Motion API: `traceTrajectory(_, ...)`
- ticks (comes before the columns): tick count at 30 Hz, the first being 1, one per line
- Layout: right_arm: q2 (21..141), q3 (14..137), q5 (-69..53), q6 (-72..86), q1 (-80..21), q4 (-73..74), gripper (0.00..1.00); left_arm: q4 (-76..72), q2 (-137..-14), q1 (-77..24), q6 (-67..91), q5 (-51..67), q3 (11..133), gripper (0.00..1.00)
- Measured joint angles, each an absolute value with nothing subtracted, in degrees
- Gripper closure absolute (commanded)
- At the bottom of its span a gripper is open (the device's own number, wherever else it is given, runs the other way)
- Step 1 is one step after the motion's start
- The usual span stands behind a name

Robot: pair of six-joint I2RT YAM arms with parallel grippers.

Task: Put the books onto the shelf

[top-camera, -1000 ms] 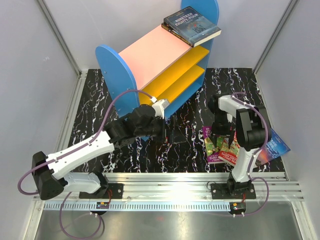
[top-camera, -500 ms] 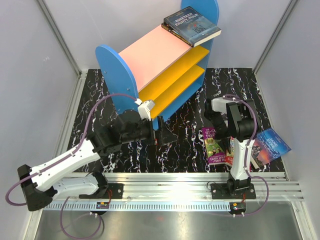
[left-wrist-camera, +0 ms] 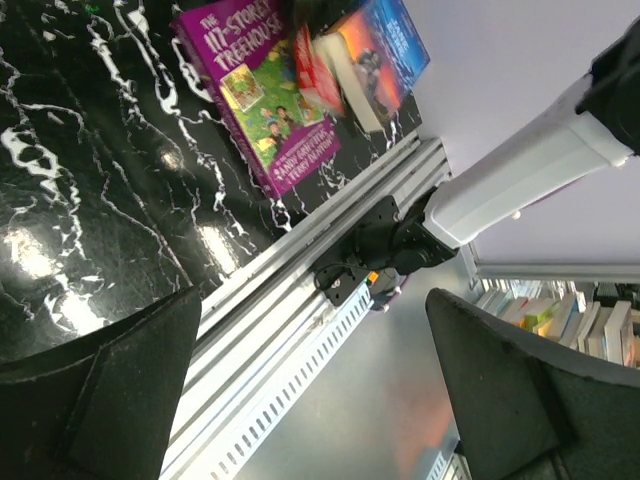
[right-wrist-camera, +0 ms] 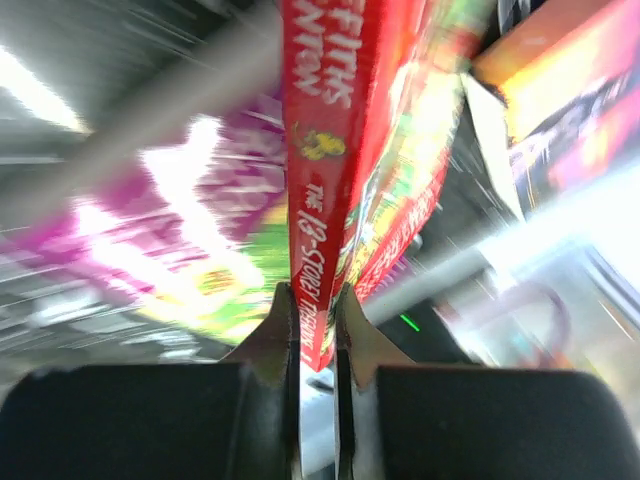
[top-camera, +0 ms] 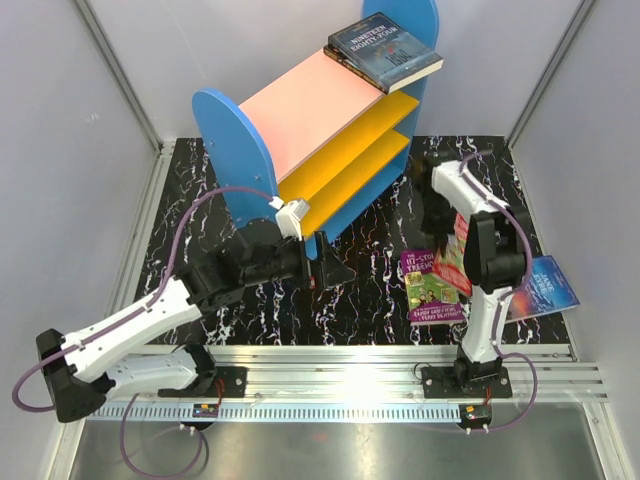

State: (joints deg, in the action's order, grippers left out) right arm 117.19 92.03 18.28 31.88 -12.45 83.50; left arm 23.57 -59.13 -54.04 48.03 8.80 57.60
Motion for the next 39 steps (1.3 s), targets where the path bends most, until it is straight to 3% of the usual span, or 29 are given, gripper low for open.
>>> traceTrajectory(5, 106.91, 100.38, 14.66, 33.06, -14.24, 76.71, 1.0, 19.35, -63.18, -54.04, 47.55, 12.14, 58.15, 0.01)
traceTrajectory(15, 94.67, 92.62, 2.2, 38.68, -14.63, 77.89, 1.0, 12.73, -72.58, -56.07, 43.11, 15.16, 63.35, 0.01)
traceTrajectory(24, 89.23, 95.31, -6.44, 41.89, -14.63, 78.08, 1.0, 15.44, -83.26, -62.7, 31.07, 10.59, 79.31, 0.01)
traceTrajectory(39, 80.31, 95.42, -16.51, 44.45, -14.63, 78.5, 1.0, 23.24, -87.46, -64.16, 22.92, -0.14, 82.5, 0.01)
